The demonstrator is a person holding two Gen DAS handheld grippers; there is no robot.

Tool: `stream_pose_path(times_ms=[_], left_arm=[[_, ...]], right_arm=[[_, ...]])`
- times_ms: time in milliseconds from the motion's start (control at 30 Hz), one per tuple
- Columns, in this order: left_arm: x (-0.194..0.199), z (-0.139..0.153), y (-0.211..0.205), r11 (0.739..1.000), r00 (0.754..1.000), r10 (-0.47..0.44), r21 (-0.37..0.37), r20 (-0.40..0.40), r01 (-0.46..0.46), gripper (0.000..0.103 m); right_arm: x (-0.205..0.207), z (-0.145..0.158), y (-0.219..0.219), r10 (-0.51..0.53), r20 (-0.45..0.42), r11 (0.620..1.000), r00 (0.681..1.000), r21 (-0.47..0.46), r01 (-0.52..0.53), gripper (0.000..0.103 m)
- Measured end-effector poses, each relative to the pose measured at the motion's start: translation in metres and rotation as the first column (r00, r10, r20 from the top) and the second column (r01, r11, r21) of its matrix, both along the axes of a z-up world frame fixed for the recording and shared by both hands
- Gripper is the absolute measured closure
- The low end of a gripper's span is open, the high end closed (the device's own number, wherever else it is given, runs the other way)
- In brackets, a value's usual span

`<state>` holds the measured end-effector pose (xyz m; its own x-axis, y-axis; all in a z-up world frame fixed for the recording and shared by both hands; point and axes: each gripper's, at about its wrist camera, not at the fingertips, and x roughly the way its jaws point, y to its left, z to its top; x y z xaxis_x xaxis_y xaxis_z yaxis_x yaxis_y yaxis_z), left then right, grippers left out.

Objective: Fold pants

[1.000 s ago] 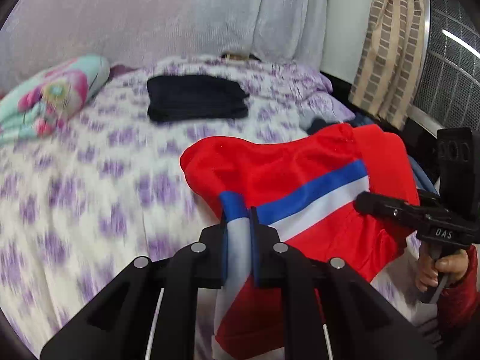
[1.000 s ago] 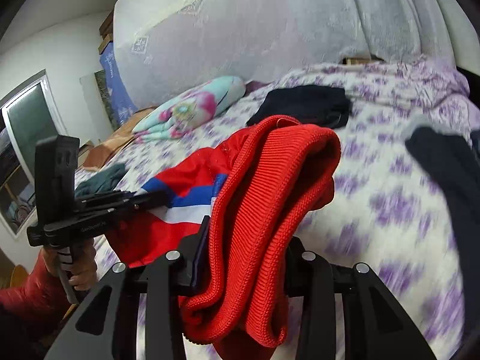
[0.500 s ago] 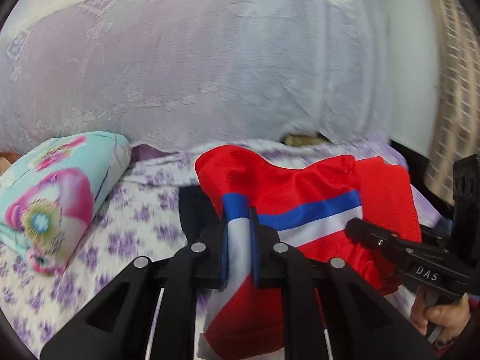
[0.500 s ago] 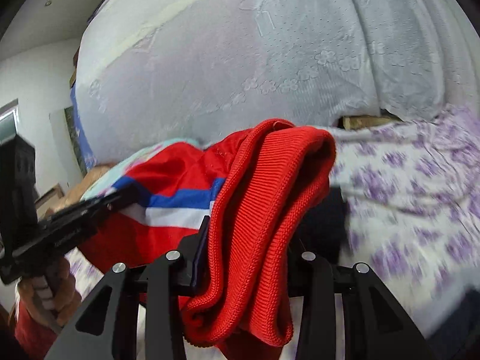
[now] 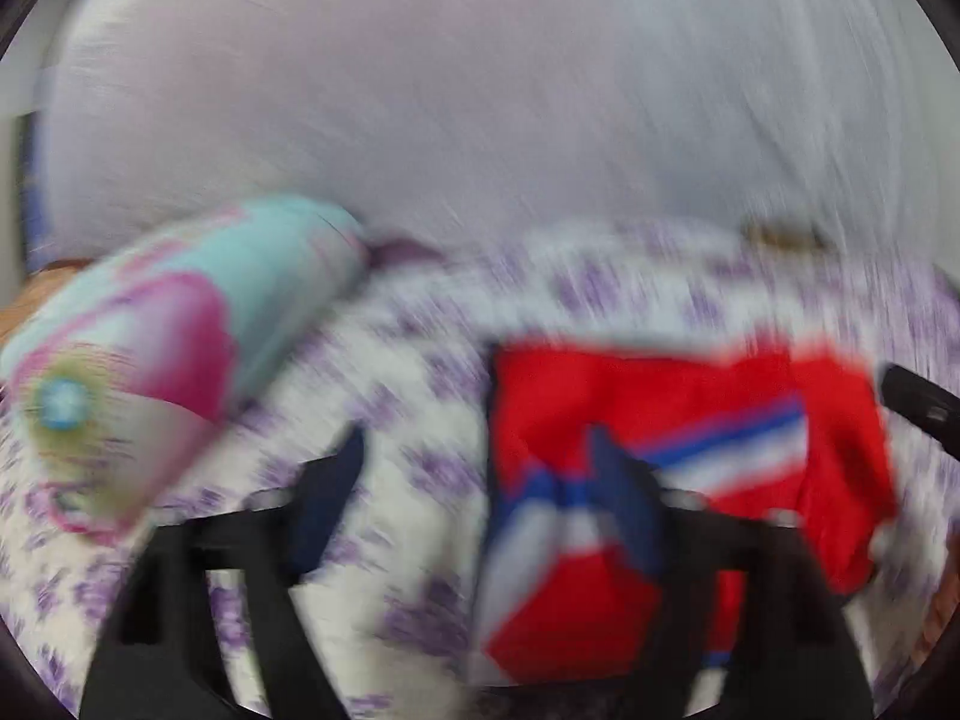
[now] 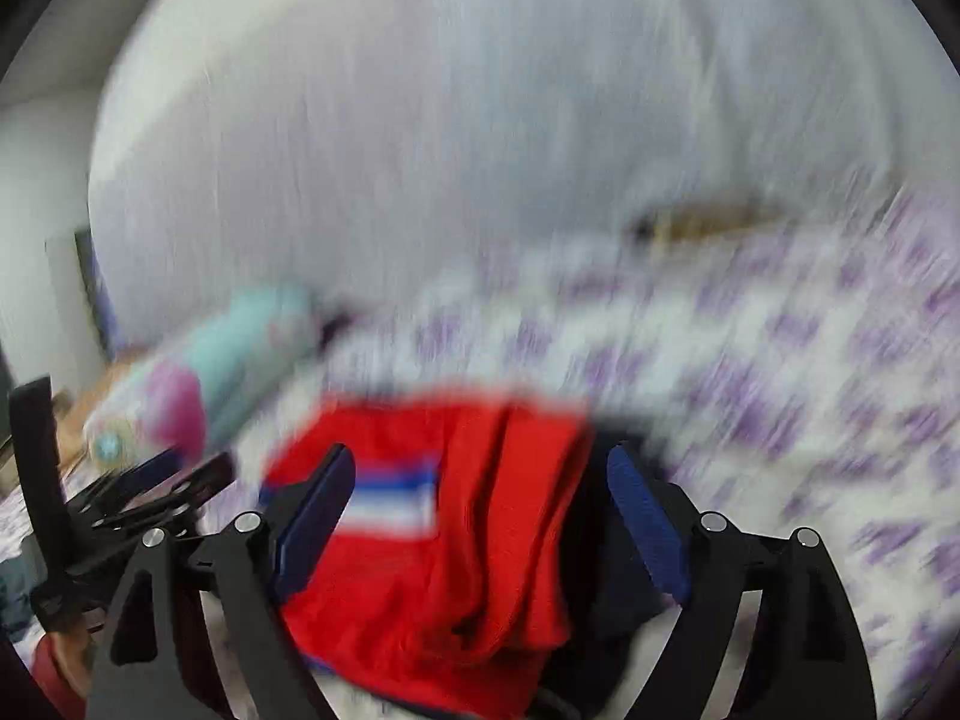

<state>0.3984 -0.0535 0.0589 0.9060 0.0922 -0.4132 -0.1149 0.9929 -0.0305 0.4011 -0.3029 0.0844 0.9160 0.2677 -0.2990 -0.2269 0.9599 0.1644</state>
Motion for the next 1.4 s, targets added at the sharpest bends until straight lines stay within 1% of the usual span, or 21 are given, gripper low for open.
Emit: stream_pose_path(times_ms=[33,100,167,233,333,367,433,500,600,633,667,700,767,800,867,967,1000,1067,1200,1233,1400], left_arm=[[-0.007,0.009,0.007,0.999,0.999,0.001,-0.048,0.032,0.0,0.024],[-0.006,0.018,0.013,0.987,0.997,-0.07,-0.141,0.019,0.072,0.024],[0.001,0.011,0.009,0.972,0.99,-0.139,-0.193,-0.023,0.132,0.024],[0.013,-0.006,-0.002,0.974,0.982,-0.167,-0.168,-0.086,0.151,0.024],[0.037,-0.047,-0.02,0.99,0.963,-0.139,-0.041,-0.232,0.134,0.02],[0.042,-0.058,-0.019,0.989,0.958,-0.145,-0.062,-0.246,0.134,0.02],[0.044,-0.054,-0.009,0.986,0.959,-0.143,-0.125,-0.246,0.115,0.017],[0.037,-0.05,0.0,0.991,0.974,-0.083,-0.121,-0.21,0.058,0.019],[0.022,-0.039,0.008,0.985,0.989,-0.074,-0.162,-0.129,0.053,0.019],[0.019,-0.035,0.007,0.983,0.99,-0.088,-0.173,-0.108,0.068,0.019],[0.018,-0.034,0.0,0.984,0.988,-0.106,-0.152,-0.112,0.089,0.018],[0.024,-0.04,-0.013,0.99,0.979,-0.128,-0.087,-0.161,0.115,0.018],[0.034,-0.06,-0.03,0.992,0.963,-0.117,0.024,-0.241,0.127,0.016],[0.033,-0.058,-0.029,0.994,0.967,-0.1,0.026,-0.236,0.11,0.013],[0.026,-0.052,-0.021,0.994,0.975,-0.106,-0.007,-0.197,0.107,0.01],[0.019,-0.053,-0.017,0.995,0.976,-0.104,-0.017,-0.194,0.103,0.01],[0.012,-0.05,-0.018,0.995,0.981,-0.095,-0.002,-0.167,0.096,0.01],[-0.004,-0.045,-0.023,0.994,0.989,-0.091,0.041,-0.117,0.096,0.009],[-0.03,-0.04,-0.041,0.982,0.988,-0.135,0.124,-0.082,0.144,0.005],[-0.035,-0.04,-0.045,0.978,0.987,-0.142,0.144,-0.079,0.152,0.005],[-0.045,-0.039,-0.055,0.967,0.985,-0.158,0.191,-0.065,0.168,0.005]], right_arm=[[-0.012,0.008,0.0,-0.038,0.061,0.999,0.997,-0.011,0.039,0.017],[-0.02,0.018,0.008,-0.024,0.119,0.999,0.993,-0.039,0.029,0.026],[-0.013,0.012,0.023,0.033,0.087,0.997,0.996,-0.071,-0.027,0.055],[0.006,-0.008,0.035,0.099,-0.014,0.991,0.995,-0.088,-0.1,0.069],[0.046,-0.055,0.026,0.039,-0.185,0.995,0.982,-0.087,-0.056,0.084],[0.048,-0.064,0.02,0.036,-0.194,0.997,0.98,-0.06,-0.049,0.096],[0.045,-0.056,0.013,0.046,-0.196,0.999,0.98,0.003,-0.047,0.097],[0.03,-0.041,0.013,0.05,-0.116,0.998,0.992,0.035,-0.046,0.092],[0.015,-0.035,0.024,0.019,-0.027,0.999,0.999,-0.036,-0.019,0.082],[0.015,-0.037,0.027,0.014,-0.034,0.998,0.999,-0.06,-0.016,0.07],[0.021,-0.044,0.031,-0.004,-0.067,0.995,0.998,-0.099,-0.002,0.061],[0.036,-0.06,0.037,-0.048,-0.161,0.983,0.986,-0.181,0.018,0.059],[0.038,-0.067,0.041,-0.066,-0.161,0.971,0.985,-0.238,0.026,0.057],[0.034,-0.062,0.043,-0.057,-0.143,0.971,0.988,-0.236,0.022,0.055],[0.022,-0.062,0.046,-0.041,-0.082,0.969,0.996,-0.245,0.02,0.028],[0.0,-0.053,0.045,-0.077,0.031,0.964,0.997,-0.253,0.082,0.007],[-0.006,-0.052,0.044,-0.102,0.064,0.96,0.993,-0.254,0.115,0.004],[-0.007,-0.052,0.043,-0.109,0.052,0.959,0.993,-0.259,0.118,0.003],[0.003,-0.062,0.038,-0.157,-0.114,0.958,0.981,-0.258,0.123,0.003],[0.001,-0.063,0.036,-0.169,-0.116,0.959,0.979,-0.25,0.136,0.003],[-0.026,-0.056,0.023,-0.216,0.004,0.96,0.976,-0.184,0.213,0.003]])
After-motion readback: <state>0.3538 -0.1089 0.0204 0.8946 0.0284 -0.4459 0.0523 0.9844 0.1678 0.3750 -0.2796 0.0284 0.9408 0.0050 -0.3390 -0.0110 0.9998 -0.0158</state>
